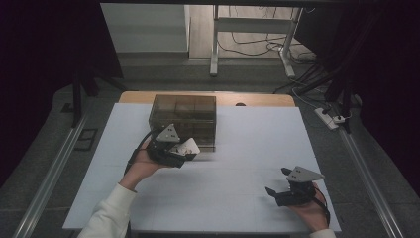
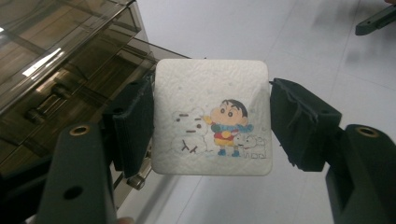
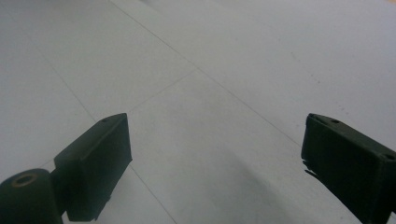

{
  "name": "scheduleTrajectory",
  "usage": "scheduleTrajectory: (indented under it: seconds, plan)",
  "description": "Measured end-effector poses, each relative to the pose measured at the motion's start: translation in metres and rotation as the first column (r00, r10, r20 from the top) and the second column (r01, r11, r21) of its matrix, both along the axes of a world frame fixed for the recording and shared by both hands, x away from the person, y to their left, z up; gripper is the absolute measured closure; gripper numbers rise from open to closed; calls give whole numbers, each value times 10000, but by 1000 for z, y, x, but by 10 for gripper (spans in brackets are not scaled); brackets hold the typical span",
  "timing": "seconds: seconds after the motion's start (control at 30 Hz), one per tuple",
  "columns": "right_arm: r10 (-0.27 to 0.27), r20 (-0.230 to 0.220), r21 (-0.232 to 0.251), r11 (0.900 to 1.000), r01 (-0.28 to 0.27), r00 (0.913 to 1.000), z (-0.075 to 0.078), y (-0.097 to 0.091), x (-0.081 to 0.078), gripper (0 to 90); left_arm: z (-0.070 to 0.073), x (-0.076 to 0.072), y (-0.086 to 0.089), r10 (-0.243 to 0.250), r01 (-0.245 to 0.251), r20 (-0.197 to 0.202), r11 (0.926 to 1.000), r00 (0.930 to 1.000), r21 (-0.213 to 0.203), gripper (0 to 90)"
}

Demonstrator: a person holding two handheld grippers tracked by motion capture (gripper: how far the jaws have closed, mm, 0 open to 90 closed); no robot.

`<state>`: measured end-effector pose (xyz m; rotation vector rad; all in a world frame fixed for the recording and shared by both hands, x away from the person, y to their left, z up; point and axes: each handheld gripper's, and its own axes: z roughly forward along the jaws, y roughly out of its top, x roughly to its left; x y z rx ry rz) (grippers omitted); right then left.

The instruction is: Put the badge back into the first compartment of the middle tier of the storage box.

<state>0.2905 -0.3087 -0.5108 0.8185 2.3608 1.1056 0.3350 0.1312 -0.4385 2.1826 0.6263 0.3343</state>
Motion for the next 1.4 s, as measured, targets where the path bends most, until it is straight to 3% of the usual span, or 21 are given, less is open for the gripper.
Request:
scheduleTrajectory:
  seconds: [0.8,1.4]
  plan:
    - [6,43,52,10000,-6,10000,0,0,0,82,0,9,25,1014,-1015,131,9948,9948,33,331]
    - [35,37,42,10000,-36,10000,0,0,0,108,-10,22,51,2177,-2177,-121,9760,9759,-16,331]
